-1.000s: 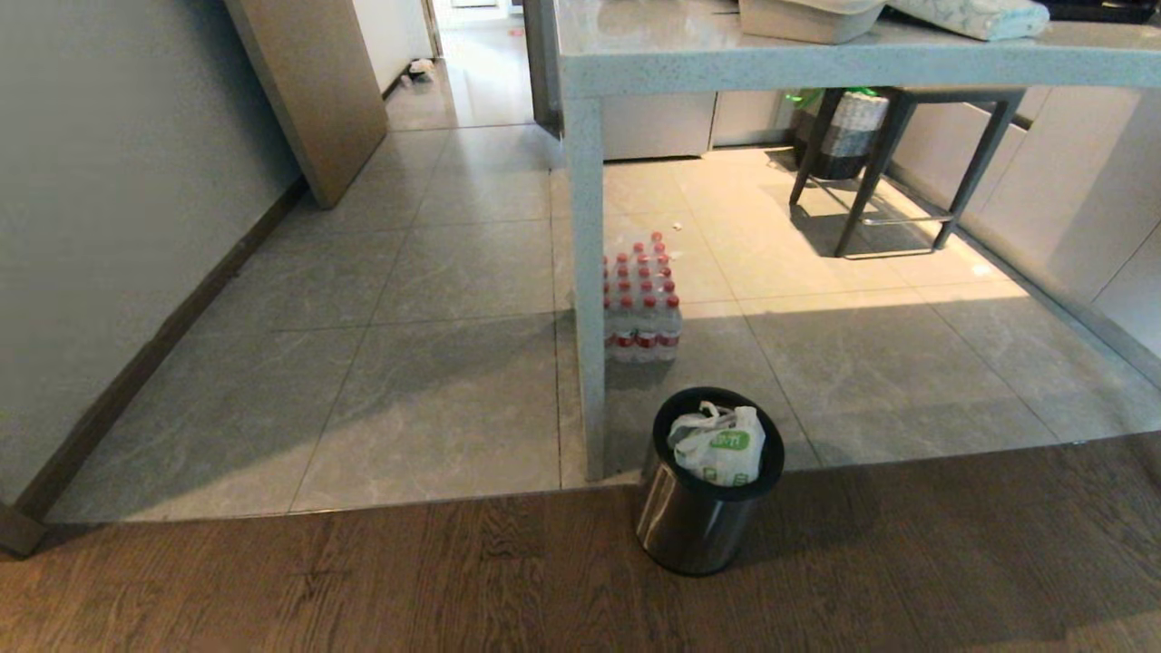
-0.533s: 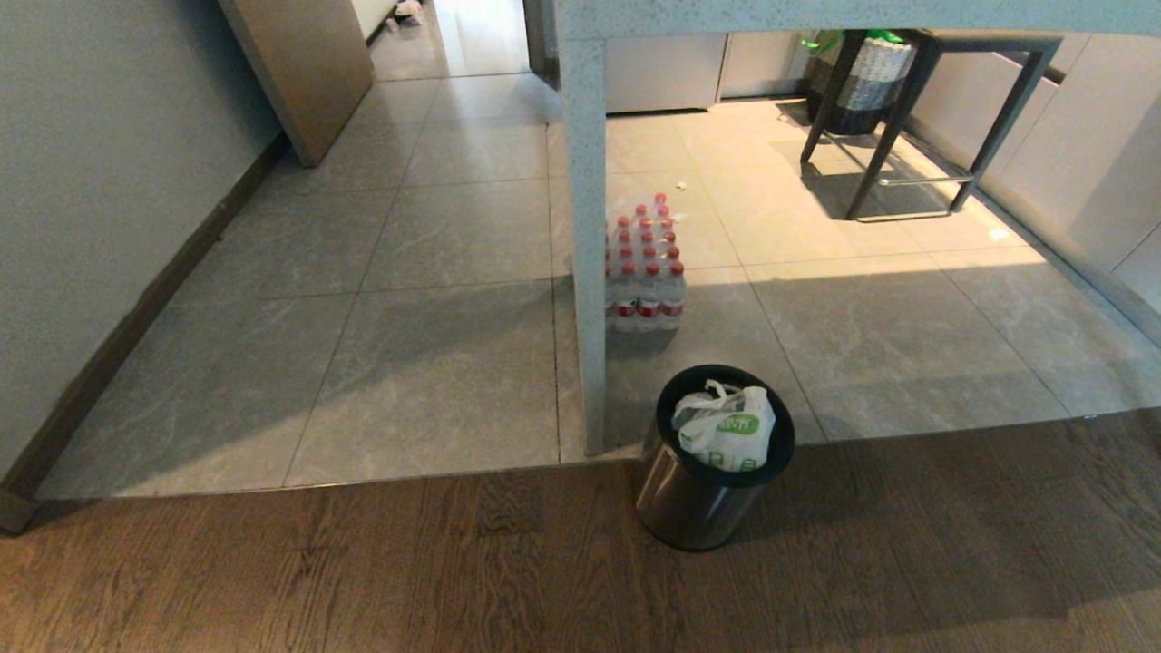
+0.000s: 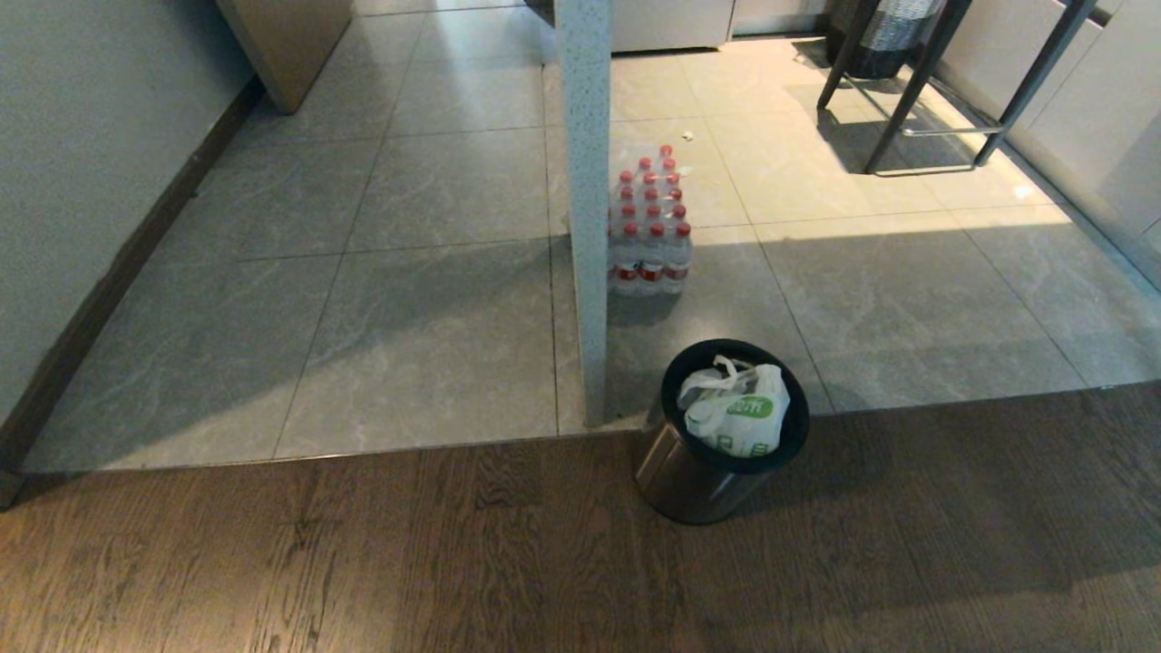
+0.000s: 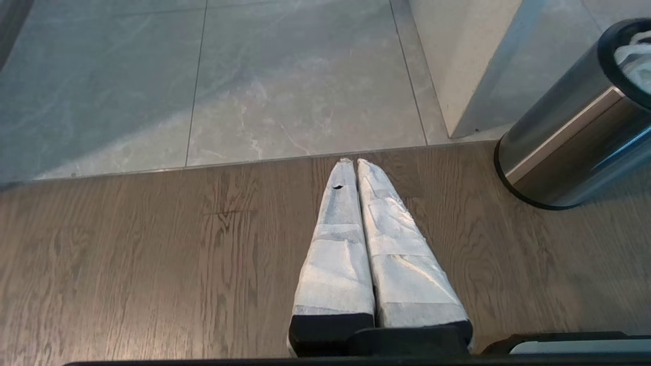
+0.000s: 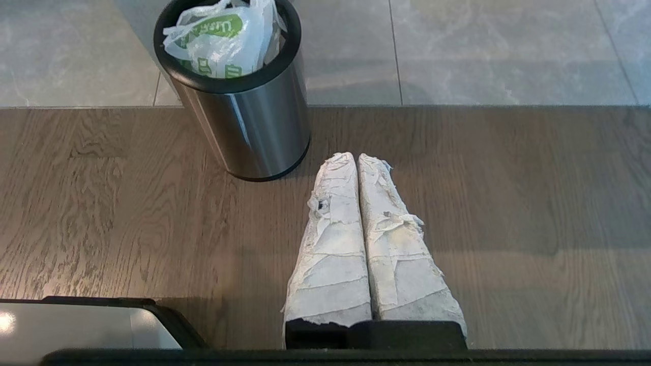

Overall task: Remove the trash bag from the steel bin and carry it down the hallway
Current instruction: Place the outer trash can on the ground

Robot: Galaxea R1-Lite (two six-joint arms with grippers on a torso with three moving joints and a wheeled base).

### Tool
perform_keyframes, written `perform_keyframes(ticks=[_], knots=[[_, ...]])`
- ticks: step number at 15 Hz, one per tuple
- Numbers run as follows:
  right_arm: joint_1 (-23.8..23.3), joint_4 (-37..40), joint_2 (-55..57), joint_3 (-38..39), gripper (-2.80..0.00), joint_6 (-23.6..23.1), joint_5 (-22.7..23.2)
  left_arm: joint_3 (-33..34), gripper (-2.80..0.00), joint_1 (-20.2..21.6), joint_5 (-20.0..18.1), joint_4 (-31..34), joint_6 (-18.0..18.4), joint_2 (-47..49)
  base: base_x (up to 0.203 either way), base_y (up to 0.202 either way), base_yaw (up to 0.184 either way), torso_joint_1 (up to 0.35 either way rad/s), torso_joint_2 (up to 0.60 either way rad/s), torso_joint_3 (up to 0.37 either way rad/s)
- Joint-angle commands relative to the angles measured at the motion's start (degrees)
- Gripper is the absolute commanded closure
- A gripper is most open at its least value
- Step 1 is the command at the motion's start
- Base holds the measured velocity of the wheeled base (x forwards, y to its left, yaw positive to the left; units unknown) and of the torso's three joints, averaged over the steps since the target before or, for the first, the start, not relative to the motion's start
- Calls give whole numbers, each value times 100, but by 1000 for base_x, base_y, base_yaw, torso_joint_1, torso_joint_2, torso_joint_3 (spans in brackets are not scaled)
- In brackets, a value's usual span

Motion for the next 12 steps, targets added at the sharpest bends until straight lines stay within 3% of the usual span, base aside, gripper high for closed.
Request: perform_keyframes(ticks=[1, 3, 5, 8, 12], knots=[[1, 44, -1, -14, 0, 10, -7, 9, 0, 0, -1, 0, -2, -11, 0, 0, 0, 6, 0, -112], [1, -21, -2, -19, 0, 36, -44, 4, 0, 0, 3, 0, -2, -11, 0, 0, 0, 5, 5, -41], [-1, 151, 141, -675, 0, 9, -48, 5, 0, 0, 0, 0, -2, -11, 0, 0, 0, 0, 0, 0], [3, 1116, 1386, -2764, 0, 52, 30, 9, 0, 0, -2, 0, -2, -11, 0, 0, 0, 0, 0, 0], [54, 2578, 4342, -5234, 0, 159, 533, 9, 0, 0, -2, 0, -2, -11, 0, 0, 0, 0, 0, 0]])
